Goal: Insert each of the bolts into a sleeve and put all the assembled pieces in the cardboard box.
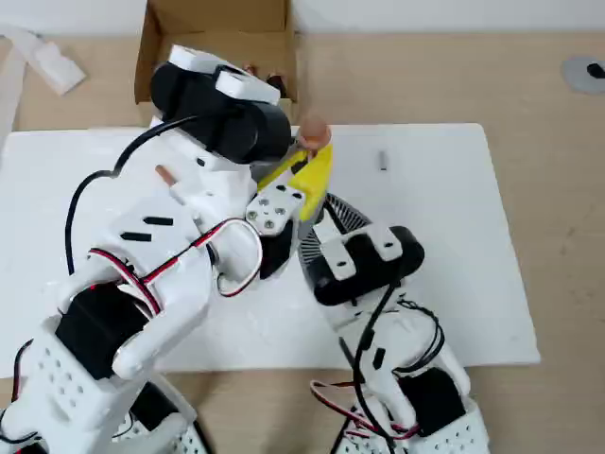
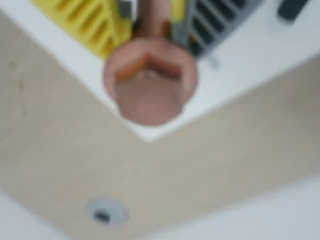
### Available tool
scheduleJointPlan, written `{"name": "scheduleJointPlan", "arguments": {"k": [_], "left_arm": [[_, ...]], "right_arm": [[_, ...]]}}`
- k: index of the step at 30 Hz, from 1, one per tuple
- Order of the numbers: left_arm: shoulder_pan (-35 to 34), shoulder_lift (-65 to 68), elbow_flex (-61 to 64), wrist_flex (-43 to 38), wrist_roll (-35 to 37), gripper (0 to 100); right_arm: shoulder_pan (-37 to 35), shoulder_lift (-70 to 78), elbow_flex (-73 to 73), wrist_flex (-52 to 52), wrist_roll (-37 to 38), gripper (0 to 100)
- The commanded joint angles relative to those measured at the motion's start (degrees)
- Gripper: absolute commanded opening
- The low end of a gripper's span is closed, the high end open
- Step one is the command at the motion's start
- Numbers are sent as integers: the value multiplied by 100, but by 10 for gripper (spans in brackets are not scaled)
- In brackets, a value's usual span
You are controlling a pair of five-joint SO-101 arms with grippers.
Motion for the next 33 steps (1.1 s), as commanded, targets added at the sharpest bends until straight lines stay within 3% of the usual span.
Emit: {"name": "scheduleJointPlan", "arguments": {"k": [1,10,23,33], "left_arm": [[88,-435,-255,193,9,5],[26,-1429,475,396,0,5],[26,-1622,589,360,-123,5],[26,-2273,1143,404,-114,5]], "right_arm": [[-101,-664,-215,-290,44,10],[-119,-664,-171,-536,44,11],[-664,-664,189,-510,211,10],[-673,-664,198,-519,325,10]]}}
